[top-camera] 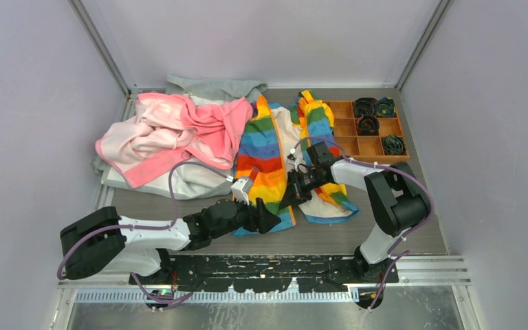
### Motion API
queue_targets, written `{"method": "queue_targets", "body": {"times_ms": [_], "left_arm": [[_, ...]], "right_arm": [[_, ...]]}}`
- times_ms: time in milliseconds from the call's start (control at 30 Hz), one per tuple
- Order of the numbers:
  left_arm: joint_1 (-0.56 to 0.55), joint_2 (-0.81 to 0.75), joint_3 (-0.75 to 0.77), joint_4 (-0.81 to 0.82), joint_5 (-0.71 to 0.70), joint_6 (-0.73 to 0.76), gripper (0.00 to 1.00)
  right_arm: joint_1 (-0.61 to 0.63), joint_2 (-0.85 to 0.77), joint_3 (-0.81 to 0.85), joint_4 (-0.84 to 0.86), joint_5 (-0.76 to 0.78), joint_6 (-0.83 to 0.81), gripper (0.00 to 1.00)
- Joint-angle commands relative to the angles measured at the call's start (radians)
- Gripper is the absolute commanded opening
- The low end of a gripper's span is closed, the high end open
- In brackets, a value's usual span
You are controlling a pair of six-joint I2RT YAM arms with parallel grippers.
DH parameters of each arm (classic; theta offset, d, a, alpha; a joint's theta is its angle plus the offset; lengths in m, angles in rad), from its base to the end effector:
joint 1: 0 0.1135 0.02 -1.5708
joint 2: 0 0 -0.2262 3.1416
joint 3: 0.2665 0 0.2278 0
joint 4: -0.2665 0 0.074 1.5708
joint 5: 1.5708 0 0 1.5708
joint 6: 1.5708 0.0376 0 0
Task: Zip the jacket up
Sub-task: Pick up the jacket from the center of the board.
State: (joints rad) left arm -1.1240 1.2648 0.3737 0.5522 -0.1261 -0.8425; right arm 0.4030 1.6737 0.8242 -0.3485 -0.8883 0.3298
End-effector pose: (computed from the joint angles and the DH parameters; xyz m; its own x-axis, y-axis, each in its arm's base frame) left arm 0.1087 -0.2159 0.1590 -0.7251 -0.2002 -0.6589 0.4542 0.5803 -0.6760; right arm 0.2360 0.1323 0.1221 -0.9748 -0.1935 -0.1105 -0.2026 0.5624 0.8017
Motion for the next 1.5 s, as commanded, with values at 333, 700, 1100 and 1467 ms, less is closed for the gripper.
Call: {"method": "queue_targets", "body": {"times_ms": [333, 700, 1100, 1467], "left_arm": [[0.085, 0.040, 0.003, 0.161, 0.190, -0.101, 0.76], [0.100, 0.129, 0.061, 0.140, 0.259, -0.108, 0.73], [0.104, 0.021, 0.062, -0.009, 0.192, -0.030, 0.73], [0.117, 0.150, 0.096, 0.087, 0.245, -0.037, 0.73]], "right_arm": [[0.002, -0.065, 0.027, 0.013, -0.241, -0.128, 0.01], [0.002, -0.065, 0.008, 0.097, -0.287, -0.061, 0.01], [-0.006, -0.062, -0.003, 0.151, -0.308, -0.009, 0.01], [-0.006, -0.062, -0.008, 0.172, -0.325, 0.008, 0.01]]}}
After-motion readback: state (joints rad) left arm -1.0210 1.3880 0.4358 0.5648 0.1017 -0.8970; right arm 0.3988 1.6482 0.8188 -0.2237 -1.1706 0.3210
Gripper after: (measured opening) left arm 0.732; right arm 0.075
